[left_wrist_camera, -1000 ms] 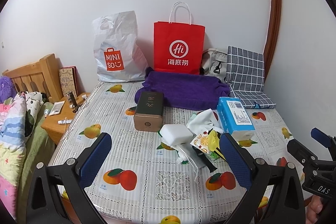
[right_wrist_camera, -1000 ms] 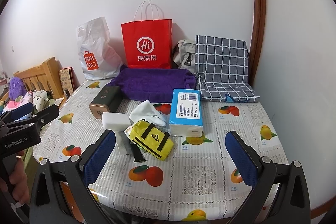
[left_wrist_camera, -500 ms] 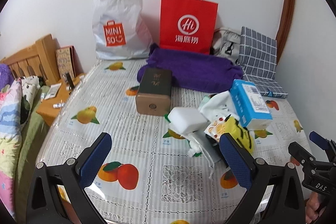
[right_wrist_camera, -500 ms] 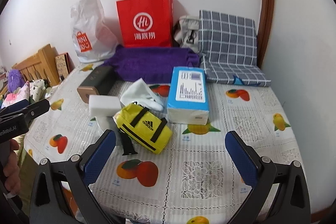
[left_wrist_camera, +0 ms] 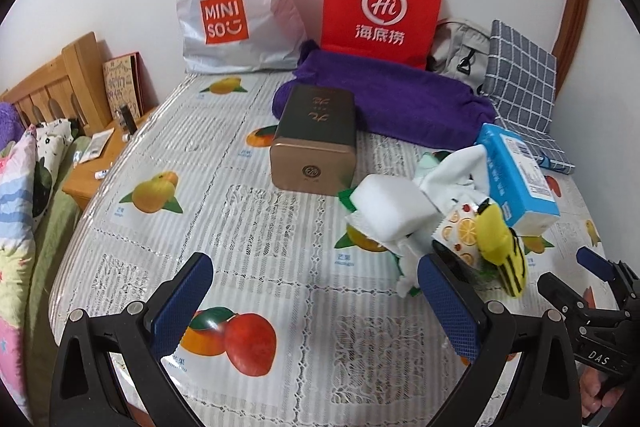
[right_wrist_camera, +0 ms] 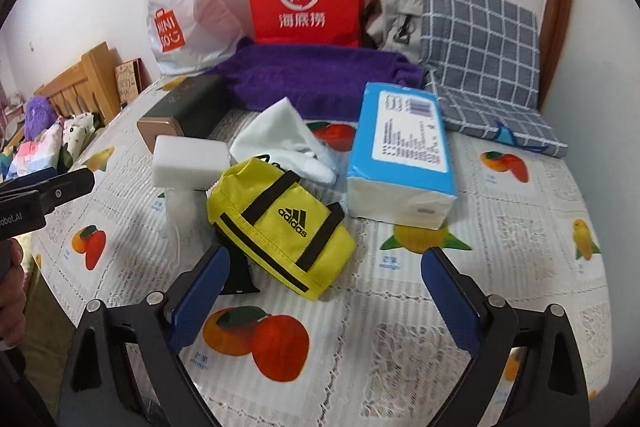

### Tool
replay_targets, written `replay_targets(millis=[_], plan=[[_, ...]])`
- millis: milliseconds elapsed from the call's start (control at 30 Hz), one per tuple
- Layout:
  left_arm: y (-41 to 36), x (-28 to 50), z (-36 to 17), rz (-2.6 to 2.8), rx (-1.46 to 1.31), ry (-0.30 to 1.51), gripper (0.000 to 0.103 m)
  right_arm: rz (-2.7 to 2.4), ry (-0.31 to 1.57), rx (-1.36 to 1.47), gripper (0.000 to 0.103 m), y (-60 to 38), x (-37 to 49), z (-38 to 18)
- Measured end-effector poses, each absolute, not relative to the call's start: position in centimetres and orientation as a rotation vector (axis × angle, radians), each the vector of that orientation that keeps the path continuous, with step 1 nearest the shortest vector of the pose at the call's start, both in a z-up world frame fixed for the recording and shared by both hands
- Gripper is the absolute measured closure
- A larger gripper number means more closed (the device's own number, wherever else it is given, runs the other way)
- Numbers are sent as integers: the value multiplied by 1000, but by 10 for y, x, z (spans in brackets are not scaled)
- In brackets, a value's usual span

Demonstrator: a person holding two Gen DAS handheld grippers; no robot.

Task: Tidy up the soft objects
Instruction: 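Grasp the yellow adidas bag with the right tool while the left tool approaches the white foam block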

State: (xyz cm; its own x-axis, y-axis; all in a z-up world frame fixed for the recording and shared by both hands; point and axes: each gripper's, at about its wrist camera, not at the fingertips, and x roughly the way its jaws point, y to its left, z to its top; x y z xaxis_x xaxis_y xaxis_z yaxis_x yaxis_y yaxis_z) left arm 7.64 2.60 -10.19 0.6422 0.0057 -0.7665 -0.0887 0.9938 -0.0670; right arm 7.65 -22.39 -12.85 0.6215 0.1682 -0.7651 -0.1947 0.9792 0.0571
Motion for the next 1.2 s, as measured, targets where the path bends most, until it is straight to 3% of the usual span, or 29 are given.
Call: replay_targets(millis=[867, 1200], plan=[[41, 107, -123, 54, -123, 929, 0, 263, 955, -80, 7, -195, 113, -162], [39, 108, -124, 54, -115, 932, 0, 296, 956, -40, 30, -204, 113, -156]])
